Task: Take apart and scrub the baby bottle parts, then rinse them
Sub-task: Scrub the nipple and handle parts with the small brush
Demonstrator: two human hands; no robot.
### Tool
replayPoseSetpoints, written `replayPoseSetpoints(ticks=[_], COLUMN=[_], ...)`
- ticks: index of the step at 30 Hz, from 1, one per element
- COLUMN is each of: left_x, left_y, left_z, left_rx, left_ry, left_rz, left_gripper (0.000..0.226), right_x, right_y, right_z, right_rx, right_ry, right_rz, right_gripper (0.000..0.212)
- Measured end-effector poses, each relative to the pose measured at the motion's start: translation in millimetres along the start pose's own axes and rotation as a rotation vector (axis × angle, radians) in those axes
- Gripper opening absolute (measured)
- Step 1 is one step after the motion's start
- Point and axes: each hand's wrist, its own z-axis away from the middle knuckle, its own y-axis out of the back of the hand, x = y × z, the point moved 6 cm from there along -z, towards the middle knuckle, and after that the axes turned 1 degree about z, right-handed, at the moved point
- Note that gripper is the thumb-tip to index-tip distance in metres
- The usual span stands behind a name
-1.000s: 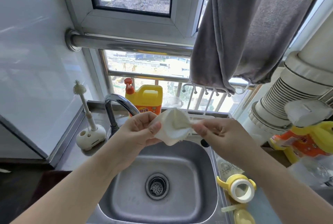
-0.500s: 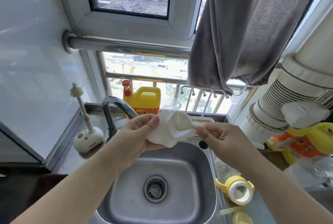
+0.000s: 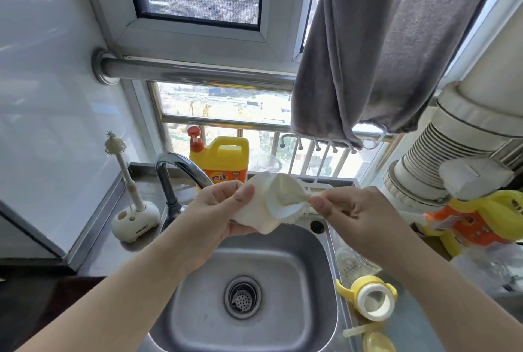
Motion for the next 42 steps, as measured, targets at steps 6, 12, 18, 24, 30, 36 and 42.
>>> replayPoseSetpoints(ticks=[6,12,18,24,30,36,42], left_x=[0.8,0.4,1.0,2.2,2.3,-1.4,0.3], left_y=[0.3,-5.2,-3.8,0.7,3.4,1.6,-3.6], left_z=[-0.9,2.0,2.9,-2.7,-3.2,-4.2,-0.8], left_rx=[-0.002,-0.071,-0.079,-0.039,-0.036,-0.034,-0.045], left_ry=[-0.041,-0.058,-0.067,-0.071,-0.102,-0.036,-0.035], left_rz=[-0.124,-0.189,-0.146,-0.095,-0.096,-0.113,-0.094], left_gripper=[0.012,0.011,0.013,0.032,0.027,0.016,0.006], right_x=[9.9,8.0,-0.6,-4.7,0.7,15.7,15.0], right_y=[6.9,10.9,5.3,-1.7,-3.1,2.7,3.4], right_z=[-3.9,-10.7,-15.8,-11.1,-1.0,1.7,4.0], right_rx=[0.047,0.092,0.053,0.016,-0.023,-0.013,-0.004], right_ry=[-0.107,-0.109,-0.055,-0.008,-0.021,-0.127,-0.148], right_rz=[0.081,0.063,0.030,0.000,0.039,0.040,-0.008], right_gripper=[0.051,0.046,0.049,0.046,0.037,0.030,0.031])
